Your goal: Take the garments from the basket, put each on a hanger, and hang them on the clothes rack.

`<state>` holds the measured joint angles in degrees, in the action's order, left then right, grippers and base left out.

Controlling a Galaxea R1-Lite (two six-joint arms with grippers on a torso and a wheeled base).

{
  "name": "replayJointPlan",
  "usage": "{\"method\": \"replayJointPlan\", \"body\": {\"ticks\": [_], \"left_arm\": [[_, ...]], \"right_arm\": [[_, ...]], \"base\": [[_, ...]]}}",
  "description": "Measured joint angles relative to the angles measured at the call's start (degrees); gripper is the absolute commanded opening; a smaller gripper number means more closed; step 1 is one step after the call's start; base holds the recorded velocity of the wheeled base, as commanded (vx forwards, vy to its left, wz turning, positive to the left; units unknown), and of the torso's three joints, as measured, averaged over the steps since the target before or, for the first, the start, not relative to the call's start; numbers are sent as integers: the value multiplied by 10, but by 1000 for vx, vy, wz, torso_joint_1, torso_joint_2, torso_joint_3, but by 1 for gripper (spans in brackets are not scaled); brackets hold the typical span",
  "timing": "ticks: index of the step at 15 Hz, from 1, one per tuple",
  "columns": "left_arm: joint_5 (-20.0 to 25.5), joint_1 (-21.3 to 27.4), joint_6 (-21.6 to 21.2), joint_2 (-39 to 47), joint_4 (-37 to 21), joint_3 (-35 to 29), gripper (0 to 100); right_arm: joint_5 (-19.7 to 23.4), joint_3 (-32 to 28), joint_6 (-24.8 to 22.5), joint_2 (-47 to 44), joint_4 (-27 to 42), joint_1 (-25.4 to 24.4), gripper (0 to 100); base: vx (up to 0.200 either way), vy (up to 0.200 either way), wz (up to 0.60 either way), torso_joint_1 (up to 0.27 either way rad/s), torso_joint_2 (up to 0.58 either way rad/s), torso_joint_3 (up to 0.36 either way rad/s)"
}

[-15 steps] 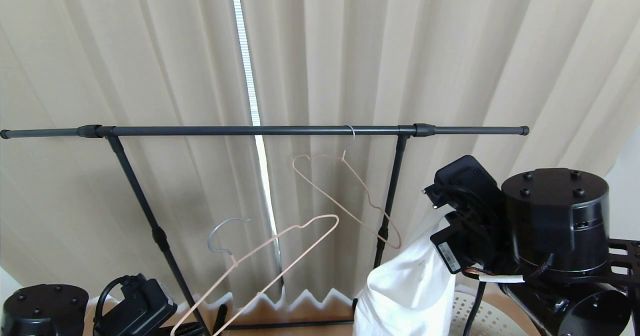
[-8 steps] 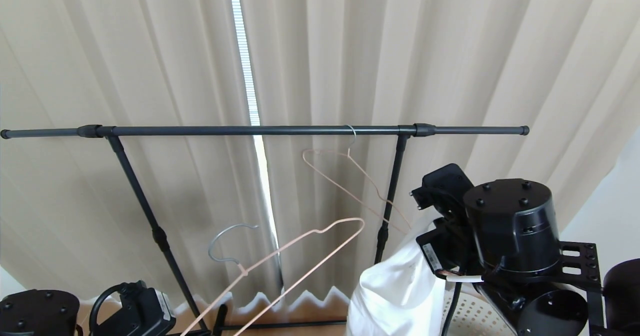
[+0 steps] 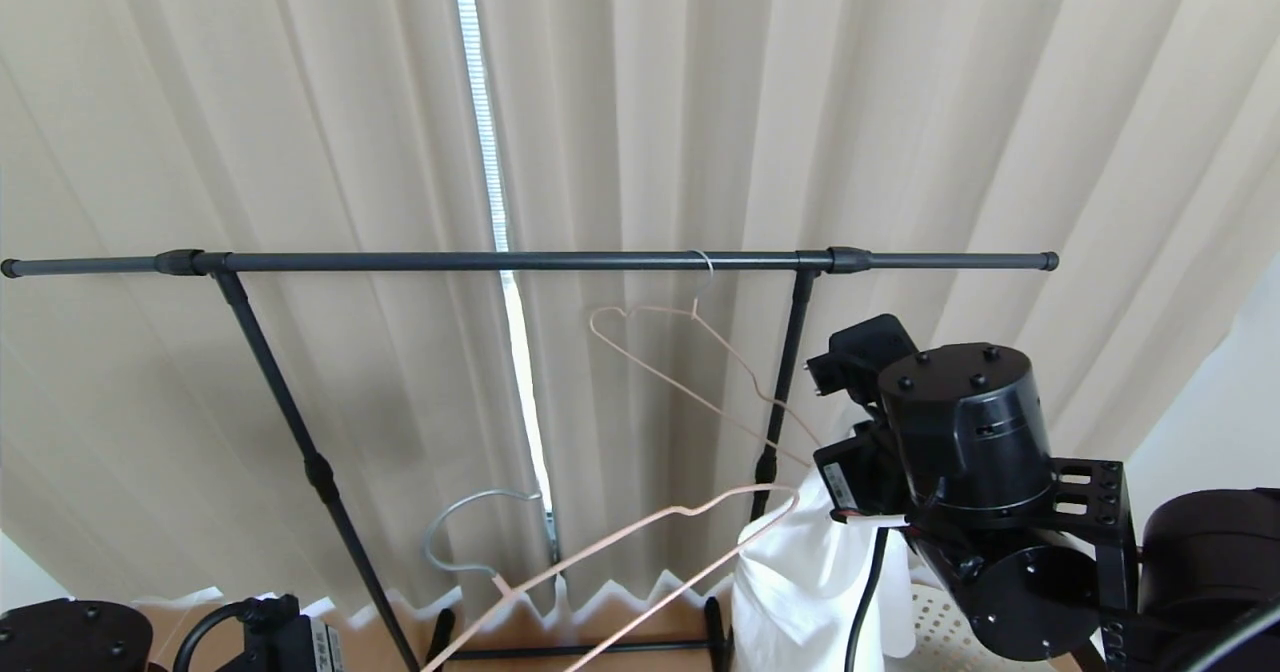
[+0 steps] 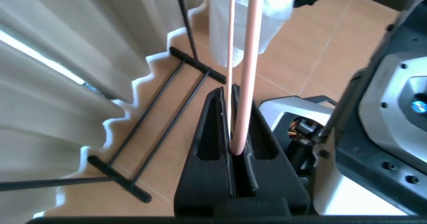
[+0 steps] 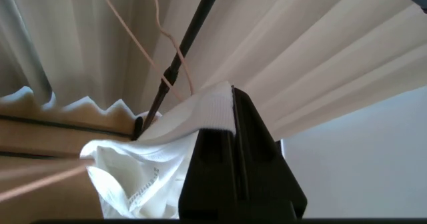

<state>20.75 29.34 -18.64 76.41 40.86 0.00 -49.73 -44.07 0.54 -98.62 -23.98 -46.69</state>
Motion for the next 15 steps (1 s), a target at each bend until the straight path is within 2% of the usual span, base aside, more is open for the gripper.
{"method": "replayJointPlan", "body": {"ticks": [7,9,12,15], "left_arm": [[2,18,7,11,2,0,0],[2,25,35,22,4,-2,0],[0,37,77,35,4,-17,0],[-1,40,82,41,4,-25,0]], "right_arm": [[1,-24,24,-18,-9,-18,0],[-2,-22,23,-24,-44,-27,0],[-7,-15,22,-29,-48,-45,0],[-11,-12,22,-30,-49,-58,0]], "base": [[0,0,0,0,0,0],[0,0,0,0,0,0],[0,0,0,0,0,0],[0,0,0,0,0,0]]}}
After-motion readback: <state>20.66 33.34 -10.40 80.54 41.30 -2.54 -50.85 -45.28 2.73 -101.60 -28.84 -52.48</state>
